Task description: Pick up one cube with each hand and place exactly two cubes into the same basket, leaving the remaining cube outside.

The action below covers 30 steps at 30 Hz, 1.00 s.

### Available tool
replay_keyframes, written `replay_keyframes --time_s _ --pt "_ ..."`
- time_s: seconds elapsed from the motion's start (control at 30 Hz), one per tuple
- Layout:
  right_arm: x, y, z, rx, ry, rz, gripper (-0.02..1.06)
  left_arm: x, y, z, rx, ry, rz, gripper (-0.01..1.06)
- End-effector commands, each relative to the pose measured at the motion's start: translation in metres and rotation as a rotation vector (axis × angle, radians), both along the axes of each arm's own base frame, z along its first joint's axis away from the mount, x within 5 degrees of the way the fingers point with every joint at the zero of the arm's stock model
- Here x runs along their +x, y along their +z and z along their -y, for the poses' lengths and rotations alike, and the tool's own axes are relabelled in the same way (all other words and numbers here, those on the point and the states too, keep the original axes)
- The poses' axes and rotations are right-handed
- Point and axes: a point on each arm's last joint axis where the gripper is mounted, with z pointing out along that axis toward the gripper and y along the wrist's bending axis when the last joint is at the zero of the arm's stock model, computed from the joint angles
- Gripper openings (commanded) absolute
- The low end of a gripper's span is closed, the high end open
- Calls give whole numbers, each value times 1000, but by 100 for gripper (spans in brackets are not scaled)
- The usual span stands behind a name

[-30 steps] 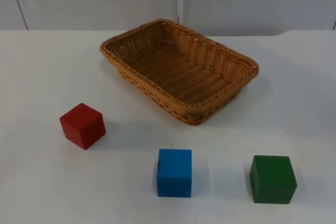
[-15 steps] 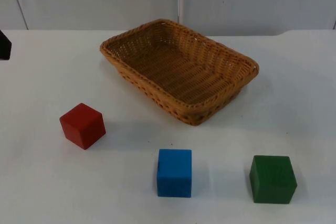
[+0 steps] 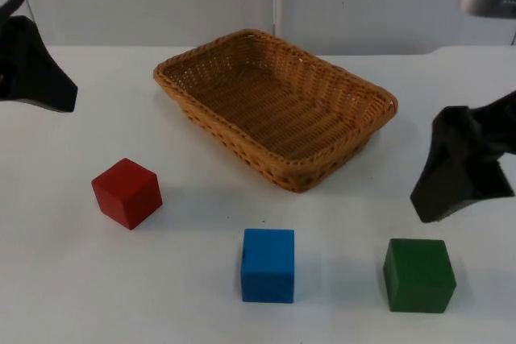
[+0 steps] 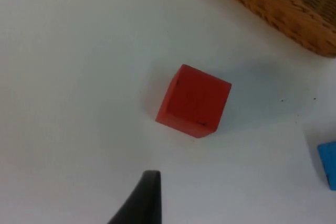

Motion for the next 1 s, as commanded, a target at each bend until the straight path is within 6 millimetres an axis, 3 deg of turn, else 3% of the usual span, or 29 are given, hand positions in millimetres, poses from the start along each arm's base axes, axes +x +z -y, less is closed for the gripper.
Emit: replay_keyframes --time_s 0.0,0.2,0.43,0.8,0.97 --pt "6 -4 -6 13 -26 24 105 6 -1 4 -17 -20 0 105" --pt "20 -13 -13 28 -21 93 105 19 -4 20 25 -115 4 105" --pt "27 -14 -18 67 -19 153 105 40 -2 23 54 -138 13 105" --pt "26 -17 -15 46 -53 116 105 74 -29 24 101 -173 -70 105" --pt "27 -36 -15 -31 -66 31 105 93 -41 25 103 -179 -99 105"
